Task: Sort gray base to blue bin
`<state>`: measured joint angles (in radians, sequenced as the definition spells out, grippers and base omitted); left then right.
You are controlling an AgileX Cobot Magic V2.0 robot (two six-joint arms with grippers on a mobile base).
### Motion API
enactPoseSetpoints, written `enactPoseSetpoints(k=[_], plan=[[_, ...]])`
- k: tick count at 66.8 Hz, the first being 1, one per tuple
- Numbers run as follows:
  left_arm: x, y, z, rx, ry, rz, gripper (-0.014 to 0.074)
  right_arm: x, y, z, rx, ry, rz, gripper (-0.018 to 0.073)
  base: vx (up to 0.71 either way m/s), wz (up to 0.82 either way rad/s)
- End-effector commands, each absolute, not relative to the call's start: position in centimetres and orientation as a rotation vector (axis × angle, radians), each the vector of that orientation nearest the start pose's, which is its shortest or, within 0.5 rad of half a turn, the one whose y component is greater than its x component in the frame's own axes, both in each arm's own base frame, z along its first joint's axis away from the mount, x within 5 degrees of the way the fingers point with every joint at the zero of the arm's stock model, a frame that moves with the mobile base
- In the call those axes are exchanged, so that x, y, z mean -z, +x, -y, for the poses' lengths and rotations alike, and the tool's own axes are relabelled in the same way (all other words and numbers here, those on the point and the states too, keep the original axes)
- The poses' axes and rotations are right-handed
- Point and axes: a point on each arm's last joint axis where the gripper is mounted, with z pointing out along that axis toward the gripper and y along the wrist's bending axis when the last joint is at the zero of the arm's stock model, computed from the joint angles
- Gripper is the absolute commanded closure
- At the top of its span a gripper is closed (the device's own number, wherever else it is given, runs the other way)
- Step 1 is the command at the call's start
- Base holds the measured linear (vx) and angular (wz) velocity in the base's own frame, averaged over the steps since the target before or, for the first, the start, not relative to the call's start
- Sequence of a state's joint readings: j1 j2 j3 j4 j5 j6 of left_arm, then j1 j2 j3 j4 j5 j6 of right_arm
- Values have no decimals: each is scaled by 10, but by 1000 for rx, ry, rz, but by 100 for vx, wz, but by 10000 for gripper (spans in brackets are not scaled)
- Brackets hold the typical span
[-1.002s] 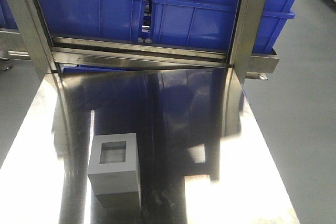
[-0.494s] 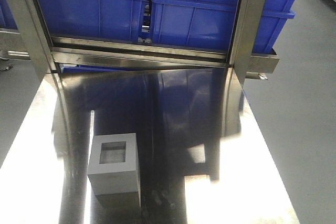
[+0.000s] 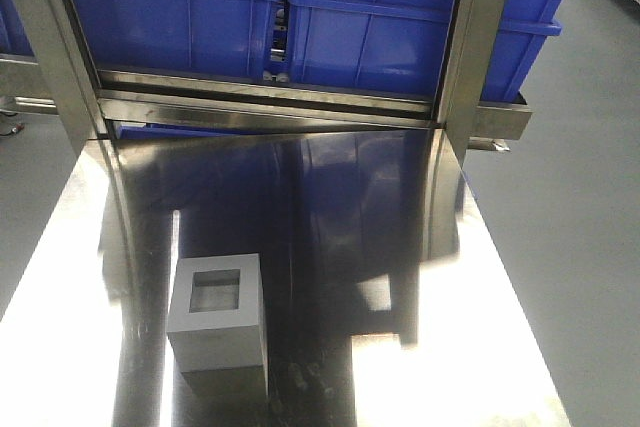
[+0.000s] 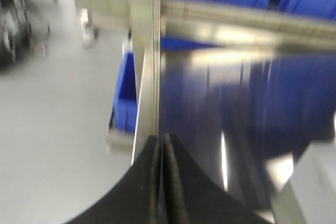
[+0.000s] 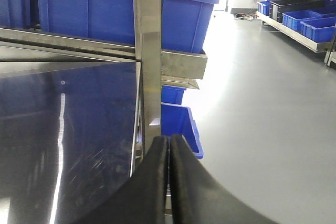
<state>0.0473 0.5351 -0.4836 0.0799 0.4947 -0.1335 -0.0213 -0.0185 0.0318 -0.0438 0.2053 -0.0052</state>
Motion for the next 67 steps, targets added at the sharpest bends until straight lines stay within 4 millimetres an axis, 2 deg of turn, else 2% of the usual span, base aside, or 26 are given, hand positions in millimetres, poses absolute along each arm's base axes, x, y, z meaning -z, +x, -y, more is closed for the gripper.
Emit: enactPoseSetpoints(k=[1, 15, 40, 52, 67], plan=[[-298, 117, -8, -10, -149, -2064, 604, -191, 56, 2, 76, -24, -1621, 564, 0, 0], [-290, 126, -8, -13, -153, -2133, 604, -191, 56, 2, 76, -24, -1618, 564, 0, 0], [-291, 127, -9, -32, -138, -2117, 570, -191, 56, 2, 76, -24, -1618, 564, 0, 0], [-290, 126, -10, -42, -132, -2126, 468, -191, 56, 2, 76, -24, -1618, 564, 0, 0], [-288, 125, -10, -46, -133, -2149, 256, -191, 56, 2, 76, -24, -1619, 564, 0, 0]])
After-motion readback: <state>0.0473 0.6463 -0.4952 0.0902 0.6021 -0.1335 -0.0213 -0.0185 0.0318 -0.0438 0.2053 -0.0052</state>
